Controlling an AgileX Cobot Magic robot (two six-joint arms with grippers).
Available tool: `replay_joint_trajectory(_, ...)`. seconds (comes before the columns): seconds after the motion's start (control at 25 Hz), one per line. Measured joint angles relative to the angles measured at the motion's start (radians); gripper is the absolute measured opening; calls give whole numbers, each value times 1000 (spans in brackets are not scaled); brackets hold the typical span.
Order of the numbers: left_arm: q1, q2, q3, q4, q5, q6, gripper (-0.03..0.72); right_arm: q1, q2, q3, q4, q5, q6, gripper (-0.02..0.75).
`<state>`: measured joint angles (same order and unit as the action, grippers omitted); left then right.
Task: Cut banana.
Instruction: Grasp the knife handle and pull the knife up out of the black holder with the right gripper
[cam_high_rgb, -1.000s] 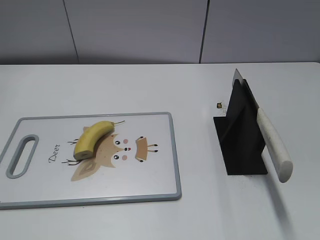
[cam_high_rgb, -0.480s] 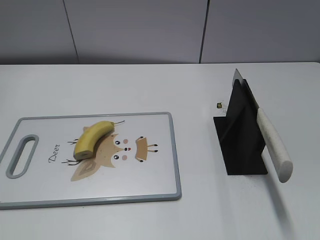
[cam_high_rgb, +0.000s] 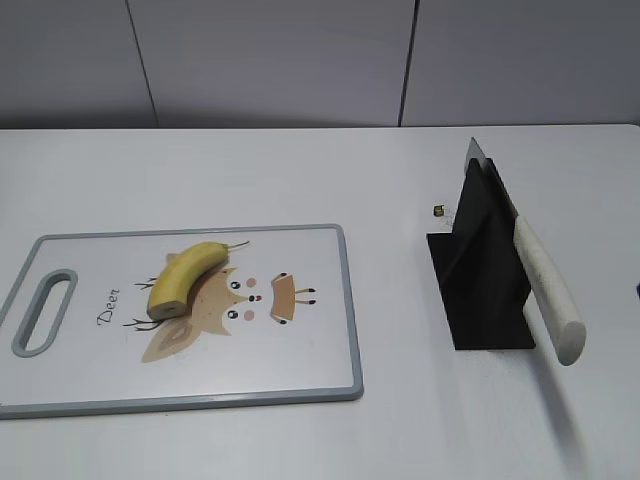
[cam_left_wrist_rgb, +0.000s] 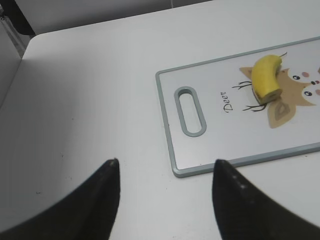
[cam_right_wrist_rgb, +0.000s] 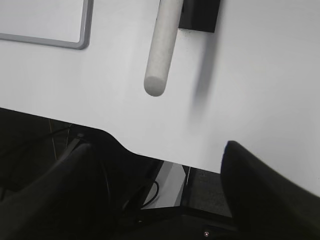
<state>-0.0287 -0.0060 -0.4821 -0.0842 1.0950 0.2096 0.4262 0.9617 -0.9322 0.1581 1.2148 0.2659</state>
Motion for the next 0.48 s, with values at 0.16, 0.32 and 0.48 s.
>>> replay_joint_trajectory(0.16, 0, 0, 0, 0, 0, 0, 567, 0, 94, -41, 0, 0, 0, 590)
replay_joint_trajectory(0.32, 0, 0, 0, 0, 0, 0, 567, 0, 182, -51, -1, -11, 0, 590)
replay_joint_trajectory(0.48, 0, 0, 0, 0, 0, 0, 567, 0, 253, -51, -2, -75, 0, 590)
